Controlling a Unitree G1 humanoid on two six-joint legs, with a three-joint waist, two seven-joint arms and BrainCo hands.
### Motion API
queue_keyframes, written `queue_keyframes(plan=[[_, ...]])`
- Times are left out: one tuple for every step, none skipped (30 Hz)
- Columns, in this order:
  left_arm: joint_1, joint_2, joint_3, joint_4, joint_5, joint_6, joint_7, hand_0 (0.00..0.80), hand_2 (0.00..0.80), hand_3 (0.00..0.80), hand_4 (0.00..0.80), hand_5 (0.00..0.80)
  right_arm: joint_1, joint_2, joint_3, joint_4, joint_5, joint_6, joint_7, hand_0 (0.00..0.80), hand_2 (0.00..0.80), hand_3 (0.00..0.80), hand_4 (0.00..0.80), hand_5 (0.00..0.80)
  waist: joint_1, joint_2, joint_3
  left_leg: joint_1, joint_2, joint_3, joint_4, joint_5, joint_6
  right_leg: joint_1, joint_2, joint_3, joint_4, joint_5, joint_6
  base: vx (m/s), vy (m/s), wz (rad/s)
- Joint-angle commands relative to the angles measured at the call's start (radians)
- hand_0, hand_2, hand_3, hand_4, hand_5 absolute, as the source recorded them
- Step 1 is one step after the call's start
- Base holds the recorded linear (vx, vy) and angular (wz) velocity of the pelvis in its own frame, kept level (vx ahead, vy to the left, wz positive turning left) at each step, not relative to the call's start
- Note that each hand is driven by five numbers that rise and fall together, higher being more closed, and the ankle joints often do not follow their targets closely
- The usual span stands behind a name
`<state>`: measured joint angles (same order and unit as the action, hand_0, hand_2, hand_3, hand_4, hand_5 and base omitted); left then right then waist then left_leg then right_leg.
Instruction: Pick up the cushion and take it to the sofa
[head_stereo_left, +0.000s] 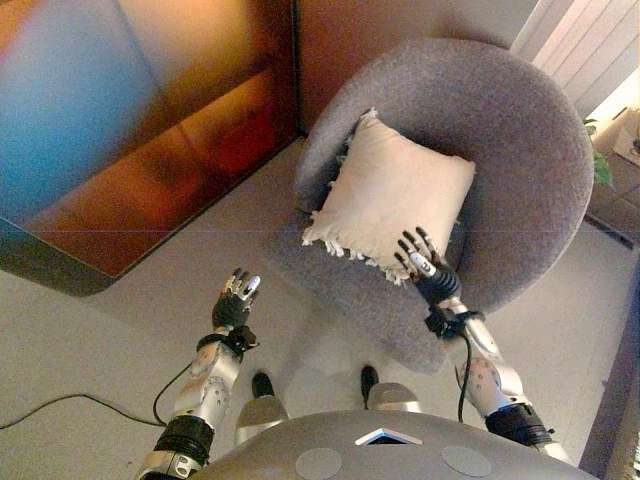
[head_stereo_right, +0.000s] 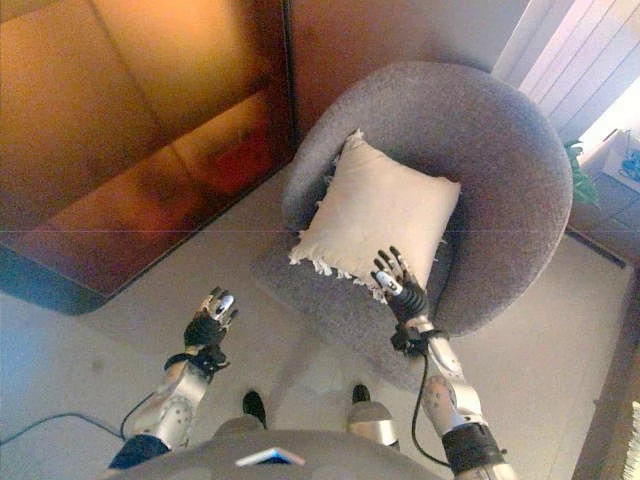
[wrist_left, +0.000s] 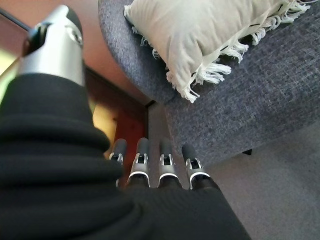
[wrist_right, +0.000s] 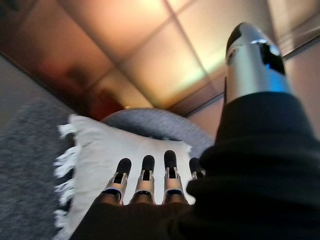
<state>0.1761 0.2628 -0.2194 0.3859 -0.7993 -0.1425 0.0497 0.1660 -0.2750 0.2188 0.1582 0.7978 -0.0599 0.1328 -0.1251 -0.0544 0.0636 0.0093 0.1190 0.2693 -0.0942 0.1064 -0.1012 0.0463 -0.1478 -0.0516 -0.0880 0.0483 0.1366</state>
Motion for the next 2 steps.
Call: queue_keyframes(plan=[[-0.060,0.026,-0.023,-0.060,-0.005,-0.051,0.003,0.000,0.000,0.000,0.000,0.000,-0.071,-0.003,0.007,-0.050,-0.018,-0.048,-0.003,0.000,0.000,0.000,0.000,0.000,-0.007,0.011,0.017,0.072,-0.025,0.019,0.045,-0.139,0.058,-0.099,-0.027,0.002,0.010,0.088,0.063,-0.035,0.027,-0.05],[-0.070,0.029,-0.027,-0.059,-0.005,-0.050,0.007,0.000,0.000,0.000,0.000,0.000,-0.073,-0.006,0.012,-0.052,-0.024,-0.044,-0.008,0.000,0.000,0.000,0.000,0.000,-0.008,0.012,0.017,0.072,-0.026,0.021,0.044,-0.138,0.058,-0.100,-0.027,0.002,0.011,0.088,0.063,-0.022,0.019,-0.03]])
